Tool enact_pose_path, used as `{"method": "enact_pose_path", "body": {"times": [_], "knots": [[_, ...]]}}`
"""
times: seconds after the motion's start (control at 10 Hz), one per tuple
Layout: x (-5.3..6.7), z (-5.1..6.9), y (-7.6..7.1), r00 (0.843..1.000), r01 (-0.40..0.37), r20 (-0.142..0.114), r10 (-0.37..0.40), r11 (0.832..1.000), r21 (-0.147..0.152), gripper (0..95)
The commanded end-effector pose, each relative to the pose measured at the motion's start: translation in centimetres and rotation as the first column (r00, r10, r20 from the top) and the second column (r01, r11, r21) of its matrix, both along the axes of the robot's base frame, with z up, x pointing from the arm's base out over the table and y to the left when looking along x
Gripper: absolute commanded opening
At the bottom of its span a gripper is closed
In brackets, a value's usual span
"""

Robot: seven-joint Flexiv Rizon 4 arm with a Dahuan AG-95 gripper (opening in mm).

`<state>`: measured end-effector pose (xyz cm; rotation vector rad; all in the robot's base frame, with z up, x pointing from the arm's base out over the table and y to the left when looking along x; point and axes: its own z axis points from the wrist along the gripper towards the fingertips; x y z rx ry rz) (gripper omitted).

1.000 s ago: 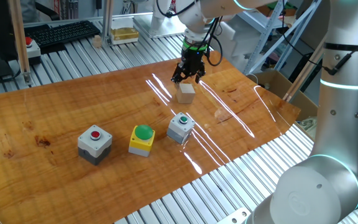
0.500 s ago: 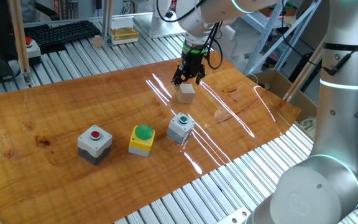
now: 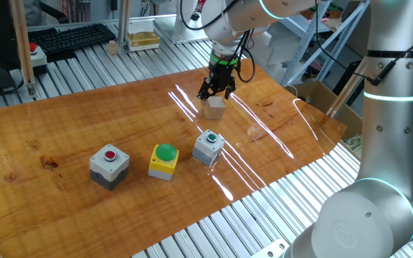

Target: Pick up the small block on the left and move it to the right

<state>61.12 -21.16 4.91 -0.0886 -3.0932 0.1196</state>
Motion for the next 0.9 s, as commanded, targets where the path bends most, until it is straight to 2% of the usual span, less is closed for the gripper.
{"method": "enact_pose_path", "body": {"times": [0.1,0.7,0.9], "knots": [[0.1,-0.3,-0.1,1.000,0.003,-0.002,-0.003,1.000,0.001,95.0],[0.2,-1.1,-0.3,1.000,0.017,0.002,-0.017,1.000,0.011,95.0],[0.2,-1.4,-0.4,1.000,0.019,0.008,-0.019,1.000,0.024,57.0]]}}
